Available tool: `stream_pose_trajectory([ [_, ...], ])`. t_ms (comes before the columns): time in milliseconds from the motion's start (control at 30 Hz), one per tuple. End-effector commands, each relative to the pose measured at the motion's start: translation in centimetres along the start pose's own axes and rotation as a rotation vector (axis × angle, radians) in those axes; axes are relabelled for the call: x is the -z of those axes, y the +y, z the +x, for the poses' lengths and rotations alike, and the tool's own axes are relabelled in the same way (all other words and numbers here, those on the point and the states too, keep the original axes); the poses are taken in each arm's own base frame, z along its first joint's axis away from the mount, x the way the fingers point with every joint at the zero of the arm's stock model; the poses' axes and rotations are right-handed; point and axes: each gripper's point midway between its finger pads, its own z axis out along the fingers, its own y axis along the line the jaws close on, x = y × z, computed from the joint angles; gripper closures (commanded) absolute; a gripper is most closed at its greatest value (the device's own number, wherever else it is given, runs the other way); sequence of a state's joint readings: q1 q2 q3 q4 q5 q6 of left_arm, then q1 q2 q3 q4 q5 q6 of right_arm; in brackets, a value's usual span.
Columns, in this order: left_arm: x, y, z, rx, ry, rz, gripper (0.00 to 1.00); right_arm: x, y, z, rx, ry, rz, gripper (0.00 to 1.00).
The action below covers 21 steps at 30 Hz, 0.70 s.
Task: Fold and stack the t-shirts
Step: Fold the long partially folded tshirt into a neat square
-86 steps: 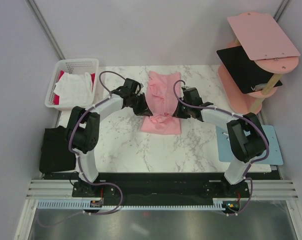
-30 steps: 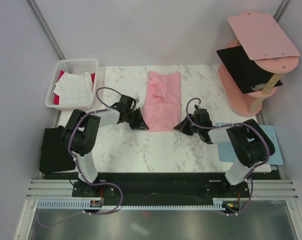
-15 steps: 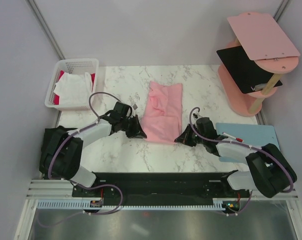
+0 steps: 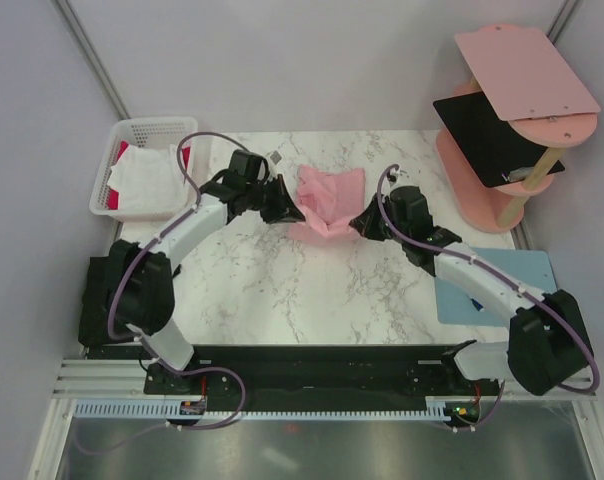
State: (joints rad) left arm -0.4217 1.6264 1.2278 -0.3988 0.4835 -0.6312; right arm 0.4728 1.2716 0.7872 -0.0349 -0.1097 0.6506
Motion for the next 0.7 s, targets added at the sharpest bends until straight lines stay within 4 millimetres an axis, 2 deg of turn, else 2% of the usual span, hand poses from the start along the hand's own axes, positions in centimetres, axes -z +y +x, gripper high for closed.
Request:
stream_pose_trajectory([
  [0, -1.6, 0.1, -3.6, -0.023, 0.016, 0.031, 0.98, -2.3, -1.1, -4.9, 0.091, -0.103, 0.113, 0.98],
  [33, -2.0, 0.2, -4.1, -0.015, 0.023, 0.037, 0.98, -3.3, -1.1, -5.8, 0.104, -0.11, 0.123, 0.98],
  [67, -2.6, 0.2, -5.5, -0.015, 0.012, 0.044, 0.98, -3.9, -1.4, -6.3, 0.105, -0.114, 0.132, 0.98],
  [100, -3.1, 0.4, -6.1, -0.012, 0.018, 0.048, 0.98, -5.0, -2.4, -6.2, 0.101, -0.097, 0.156, 0.98],
  [133, -3.3, 0.3, -6.7, -0.012, 0.02, 0.067, 0.98, -5.4, -1.9, -7.4, 0.109, -0.115, 0.149, 0.98],
  [167, -3.2, -0.7, -8.3, -0.031, -0.006, 0.091, 0.98, -5.9, -2.1, -7.6, 0.108, -0.113, 0.155, 0.98],
  [200, -4.2, 0.0, -8.5, -0.022, 0.012, 0.088, 0.98, -6.8, -3.1, -7.5, 0.102, -0.101, 0.177, 0.98],
  [233, -4.4, -0.2, -8.9, -0.023, 0.02, 0.1, 0.98, -7.2, -3.0, -8.3, 0.103, -0.113, 0.174, 0.98],
  [267, -4.2, -0.8, -10.3, -0.035, -0.004, 0.115, 0.98, -7.6, -3.3, -8.5, 0.099, -0.116, 0.178, 0.98],
  [300, -4.8, -0.1, -10.7, -0.026, -0.002, 0.105, 0.98, -8.2, -4.2, -8.3, 0.093, -0.106, 0.193, 0.98],
  [333, -4.8, 0.2, -11.3, -0.014, -0.007, 0.107, 0.98, -8.7, -4.0, -9.3, 0.093, -0.135, 0.184, 0.97],
  [367, -4.7, -0.3, -12.3, -0.022, -0.024, 0.121, 0.98, -9.0, -4.2, -9.3, 0.092, -0.132, 0.185, 0.97],
  [433, -5.3, 0.5, -13.2, -0.012, -0.03, 0.12, 0.98, -10.1, -4.9, -10.0, 0.085, -0.134, 0.188, 0.97],
  [500, -5.4, 0.2, -14.4, -0.018, -0.041, 0.145, 0.98, -11.0, -5.5, -10.5, 0.079, -0.146, 0.188, 0.96],
  [533, -6.1, 0.9, -14.5, -0.001, -0.023, 0.151, 0.98, -11.3, -5.2, -11.2, 0.079, -0.156, 0.176, 0.96],
  [633, -6.4, 0.9, -15.7, 0.006, -0.028, 0.179, 0.98, -12.5, -5.7, -13.2, 0.084, -0.189, 0.177, 0.96],
  [667, -7.0, 1.3, -16.1, 0.012, -0.028, 0.178, 0.98, -12.9, -5.2, -13.4, 0.087, -0.179, 0.149, 0.95],
])
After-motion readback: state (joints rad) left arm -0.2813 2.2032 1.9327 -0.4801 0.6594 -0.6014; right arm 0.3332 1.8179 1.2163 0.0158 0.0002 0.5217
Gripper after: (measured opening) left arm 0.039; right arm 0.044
